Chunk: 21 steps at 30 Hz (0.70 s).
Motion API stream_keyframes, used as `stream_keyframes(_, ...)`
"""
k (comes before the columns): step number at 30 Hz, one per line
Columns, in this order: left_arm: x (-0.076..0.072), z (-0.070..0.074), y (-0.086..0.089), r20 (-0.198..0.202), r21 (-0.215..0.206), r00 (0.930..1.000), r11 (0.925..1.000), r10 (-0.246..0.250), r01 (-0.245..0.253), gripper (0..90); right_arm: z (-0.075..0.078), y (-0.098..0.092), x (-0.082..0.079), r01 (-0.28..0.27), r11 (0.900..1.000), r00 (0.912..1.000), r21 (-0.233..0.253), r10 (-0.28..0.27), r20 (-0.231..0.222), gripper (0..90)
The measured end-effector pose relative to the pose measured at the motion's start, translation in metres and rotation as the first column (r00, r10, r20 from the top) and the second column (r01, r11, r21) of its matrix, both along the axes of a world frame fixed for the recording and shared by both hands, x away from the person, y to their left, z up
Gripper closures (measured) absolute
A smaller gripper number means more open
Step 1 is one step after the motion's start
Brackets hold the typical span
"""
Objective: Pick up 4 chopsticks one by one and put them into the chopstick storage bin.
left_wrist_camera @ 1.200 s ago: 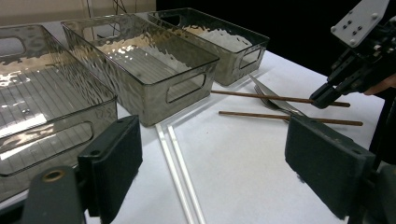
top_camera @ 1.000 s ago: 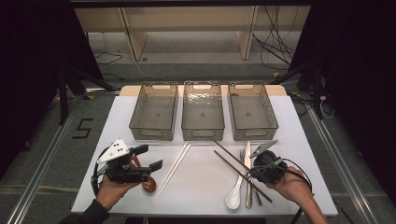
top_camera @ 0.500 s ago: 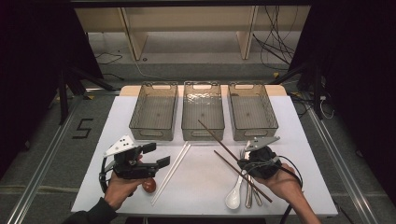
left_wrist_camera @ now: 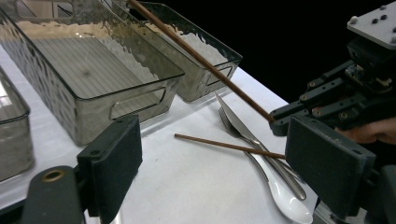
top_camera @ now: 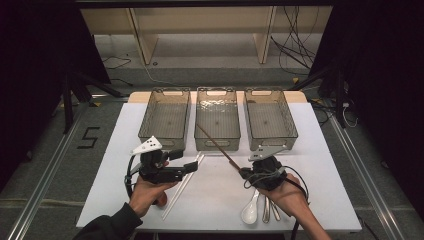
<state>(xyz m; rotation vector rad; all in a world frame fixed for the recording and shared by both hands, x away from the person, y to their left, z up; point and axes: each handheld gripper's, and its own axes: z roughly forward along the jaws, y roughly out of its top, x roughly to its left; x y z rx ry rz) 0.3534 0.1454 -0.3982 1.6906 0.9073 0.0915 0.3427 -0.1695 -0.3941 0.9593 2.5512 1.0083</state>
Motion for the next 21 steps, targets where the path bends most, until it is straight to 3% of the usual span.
stream_keyframes(13,0.015,-0.008,-0.035,-0.071,-0.018,0.9959,0.9983,-0.056,0.055,18.6,0.0,0.021,-0.002,-0.03,0.999,0.9992,0.039,0.029,0.028,84.6)
stream_keyframes(21,0.018,-0.008,-0.039,-0.083,-0.037,0.9948,0.9978,-0.059,0.056,21.9,-0.001,0.033,-0.004,-0.048,0.998,0.9981,0.043,0.047,0.04,84.6)
